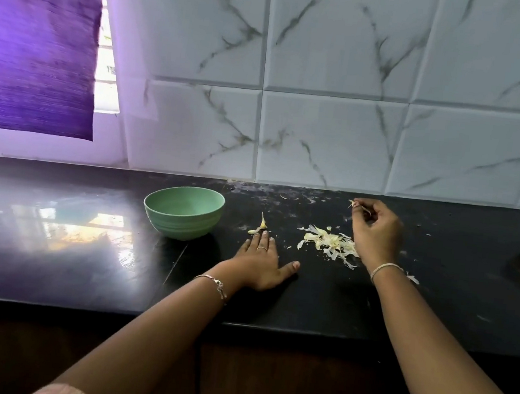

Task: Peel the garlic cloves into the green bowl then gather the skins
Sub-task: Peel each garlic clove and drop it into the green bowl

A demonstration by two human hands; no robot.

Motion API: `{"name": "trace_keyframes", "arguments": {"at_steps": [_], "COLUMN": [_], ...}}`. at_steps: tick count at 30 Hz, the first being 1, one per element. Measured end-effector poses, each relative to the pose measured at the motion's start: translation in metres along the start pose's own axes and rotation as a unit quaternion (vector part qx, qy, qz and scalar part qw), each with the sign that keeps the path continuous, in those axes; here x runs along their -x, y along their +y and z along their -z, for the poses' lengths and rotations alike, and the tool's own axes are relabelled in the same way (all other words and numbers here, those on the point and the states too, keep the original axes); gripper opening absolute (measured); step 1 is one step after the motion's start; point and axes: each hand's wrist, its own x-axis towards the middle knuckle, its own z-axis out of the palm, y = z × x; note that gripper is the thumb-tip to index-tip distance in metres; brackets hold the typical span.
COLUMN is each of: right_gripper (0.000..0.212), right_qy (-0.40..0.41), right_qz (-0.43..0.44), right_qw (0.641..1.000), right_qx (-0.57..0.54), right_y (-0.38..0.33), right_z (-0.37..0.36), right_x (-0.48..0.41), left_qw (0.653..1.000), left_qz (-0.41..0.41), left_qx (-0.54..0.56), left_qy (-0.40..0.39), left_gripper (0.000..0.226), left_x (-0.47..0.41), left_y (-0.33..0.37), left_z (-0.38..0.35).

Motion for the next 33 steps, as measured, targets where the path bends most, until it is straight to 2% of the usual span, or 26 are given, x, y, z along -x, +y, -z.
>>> {"name": "trace_keyframes", "arguments": {"at_steps": [6, 14, 16, 19, 22, 25, 29, 33], "right_gripper": [0.011, 0.014, 0.020, 0.025, 0.017, 0.017, 0.035, 0.038], "right_qy": [0.014, -0.013, -0.032, -0.040, -0.034, -0.011, 0.020, 0.000], "right_qz": [0.035, 0.054, 0.052, 0.035, 0.006, -0.053, -0.152, -0.270], "right_qw": [0.998, 0.992, 0.991, 0.994, 0.998, 0.998, 0.982, 0.944], "right_qx": [0.059, 0.117, 0.122, 0.095, 0.052, 0.037, 0.109, 0.188], "right_y": [-0.001, 0.001, 0.000, 0.001, 0.004, 0.009, 0.021, 0.034], "right_z": [-0.003, -0.010, -0.012, -0.014, -0.010, -0.002, 0.024, 0.049], "right_x": [0.000, -0.003, -0.001, 0.000, -0.002, -0.009, -0.015, -0.012], "left_qw": [0.999, 0.995, 0.987, 0.960, 0.923, 0.904, 0.912, 0.915], "left_qz": [0.024, -0.057, -0.093, -0.120, -0.103, -0.080, -0.078, -0.081], "left_qx": [0.021, 0.074, 0.121, 0.246, 0.356, 0.404, 0.385, 0.371], "left_qy": [0.030, 0.043, 0.047, 0.064, 0.106, 0.112, 0.118, 0.136], "left_gripper": [0.089, 0.074, 0.066, 0.058, 0.053, 0.054, 0.054, 0.045], "left_x": [-0.035, -0.065, -0.070, -0.074, -0.074, -0.072, -0.067, -0.061], "left_y": [0.024, 0.041, 0.043, 0.040, 0.033, 0.026, 0.026, 0.029], "left_z": [0.000, 0.000, 0.002, 0.003, 0.005, 0.005, 0.004, 0.001]}}
